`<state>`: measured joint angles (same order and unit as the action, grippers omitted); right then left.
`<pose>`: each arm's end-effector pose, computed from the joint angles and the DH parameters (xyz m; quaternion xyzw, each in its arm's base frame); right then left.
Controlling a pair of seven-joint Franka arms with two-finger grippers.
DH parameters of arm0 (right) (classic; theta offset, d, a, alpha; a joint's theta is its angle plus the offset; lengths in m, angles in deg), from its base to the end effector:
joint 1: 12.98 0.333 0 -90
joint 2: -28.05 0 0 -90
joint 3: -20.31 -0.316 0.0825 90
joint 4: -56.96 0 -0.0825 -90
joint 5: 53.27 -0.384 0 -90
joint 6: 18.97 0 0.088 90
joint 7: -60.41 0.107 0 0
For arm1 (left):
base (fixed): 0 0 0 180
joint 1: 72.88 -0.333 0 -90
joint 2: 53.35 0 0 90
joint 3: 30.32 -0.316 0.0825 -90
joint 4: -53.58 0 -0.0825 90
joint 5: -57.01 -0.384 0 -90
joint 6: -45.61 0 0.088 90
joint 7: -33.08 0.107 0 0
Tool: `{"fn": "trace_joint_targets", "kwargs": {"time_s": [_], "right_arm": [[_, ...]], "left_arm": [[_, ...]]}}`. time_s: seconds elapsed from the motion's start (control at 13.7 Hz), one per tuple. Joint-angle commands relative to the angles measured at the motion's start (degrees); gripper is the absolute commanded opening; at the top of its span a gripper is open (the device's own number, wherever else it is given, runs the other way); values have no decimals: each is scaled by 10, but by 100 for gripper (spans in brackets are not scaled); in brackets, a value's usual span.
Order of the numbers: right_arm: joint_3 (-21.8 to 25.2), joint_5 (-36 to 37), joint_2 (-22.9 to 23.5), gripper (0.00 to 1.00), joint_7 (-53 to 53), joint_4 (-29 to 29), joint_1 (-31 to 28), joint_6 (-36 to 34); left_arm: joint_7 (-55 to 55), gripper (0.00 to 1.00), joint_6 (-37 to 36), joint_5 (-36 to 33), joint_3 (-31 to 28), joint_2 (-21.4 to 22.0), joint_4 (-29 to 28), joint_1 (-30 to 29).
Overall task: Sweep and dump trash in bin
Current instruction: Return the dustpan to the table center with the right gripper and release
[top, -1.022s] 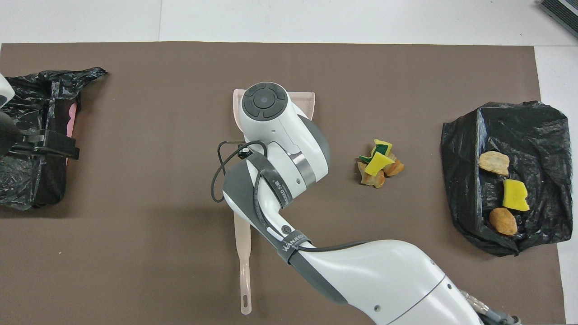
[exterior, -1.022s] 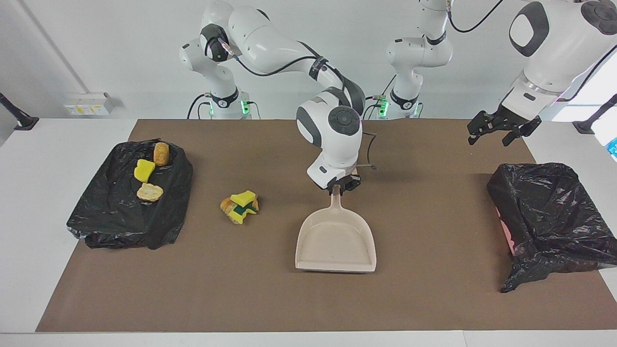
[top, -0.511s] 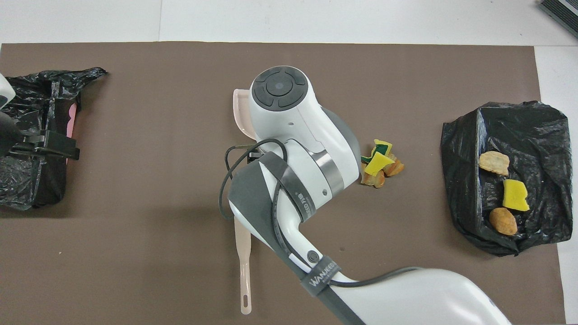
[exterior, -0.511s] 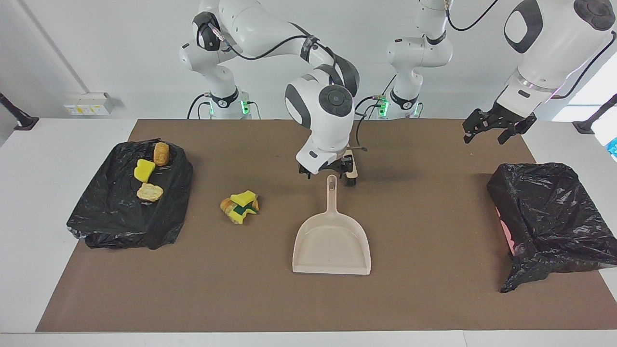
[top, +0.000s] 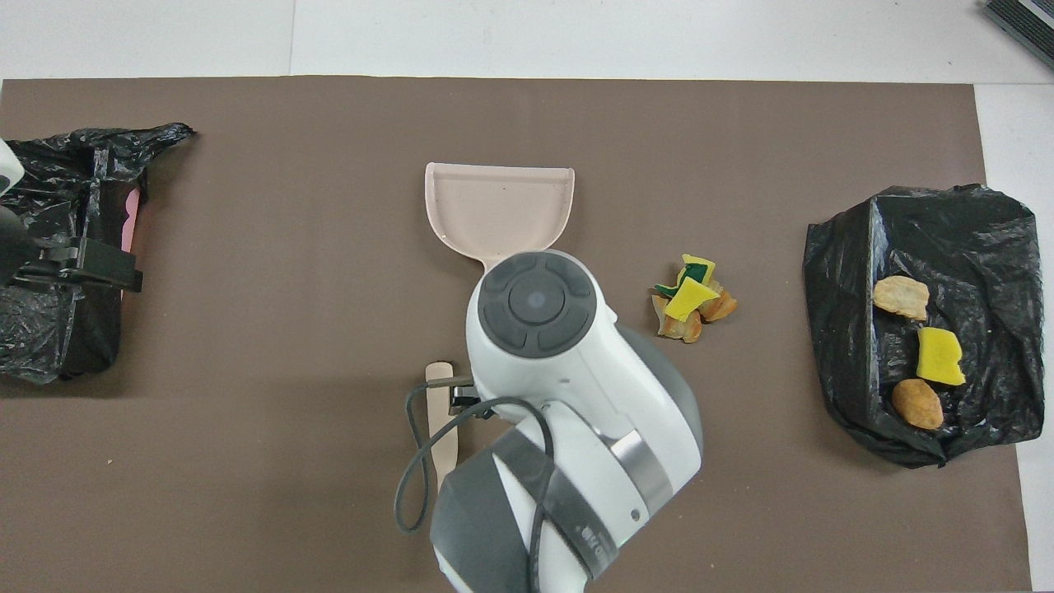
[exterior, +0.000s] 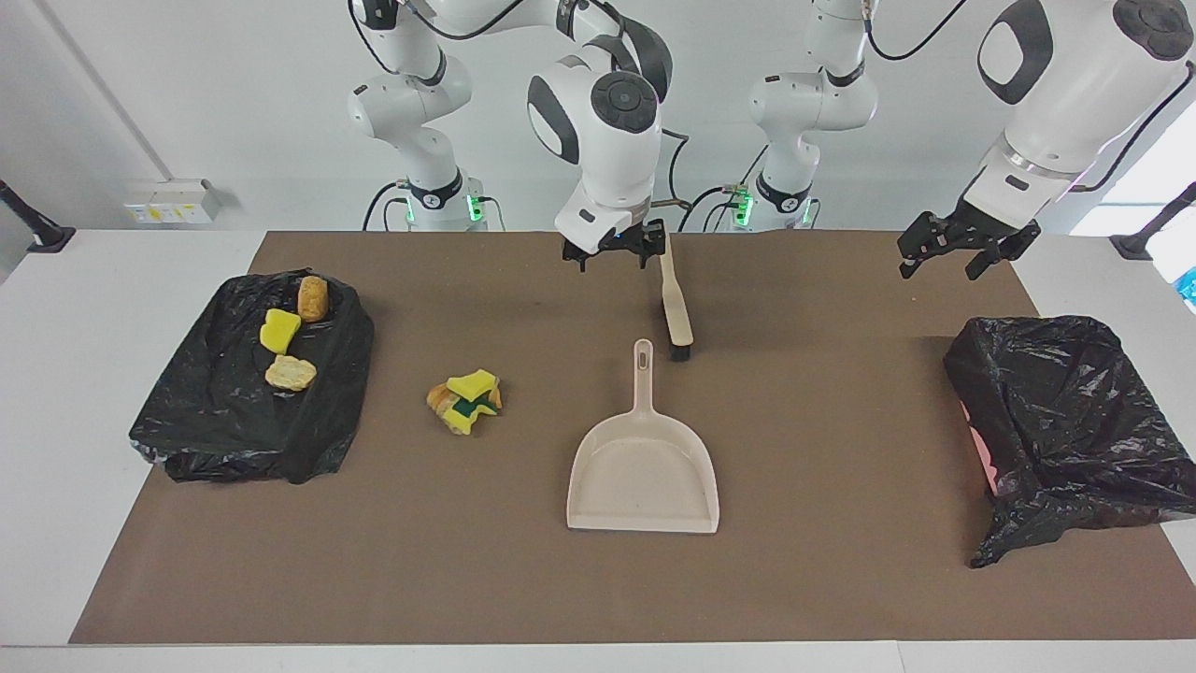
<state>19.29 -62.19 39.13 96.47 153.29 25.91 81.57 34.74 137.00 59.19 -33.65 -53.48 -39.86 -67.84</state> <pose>0.4577 0.3999 0.4754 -0.9951 -0.0146 0.0946 0.0241 0.5551 -0.0206 0.5970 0.9992 -0.0286 -0.0190 0.0189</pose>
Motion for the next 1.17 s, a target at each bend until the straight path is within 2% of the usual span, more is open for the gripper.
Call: {"fn": "trace_joint_targets", "kwargs": {"time_s": [0.0, 0.29, 0.44, 0.58, 0.73, 0.88, 1.1], "right_arm": [[0, -35, -70, 100, 30, 146, 31, 107], [1, -36, -8, 100, 84, 167, 112, 188], [0, -36, -11, 100, 76, 205, 116, 231], [-1, -36, -8, 100, 81, 208, 129, 242], [-1, -36, -2, 100, 81, 221, 143, 275], [-2, -36, -8, 100, 83, 233, 150, 277], [-2, -36, -21, 99, 77, 253, 160, 282]], "left_arm": [[-3, 100, 13, 8, -3, 18, -24, 3], [-6, 100, 38, 15, -2, 28, -42, 14], [-24, 100, 48, 15, -3, 33, -52, 31], [-31, 100, 71, 15, -3, 28, -51, 44], [-42, 100, 84, 13, -3, 13, -44, 64], [-98, 100, 113, 15, -3, -7, -39, 79], [-118, 100, 133, 16, -3, -57, -17, 111]]}}
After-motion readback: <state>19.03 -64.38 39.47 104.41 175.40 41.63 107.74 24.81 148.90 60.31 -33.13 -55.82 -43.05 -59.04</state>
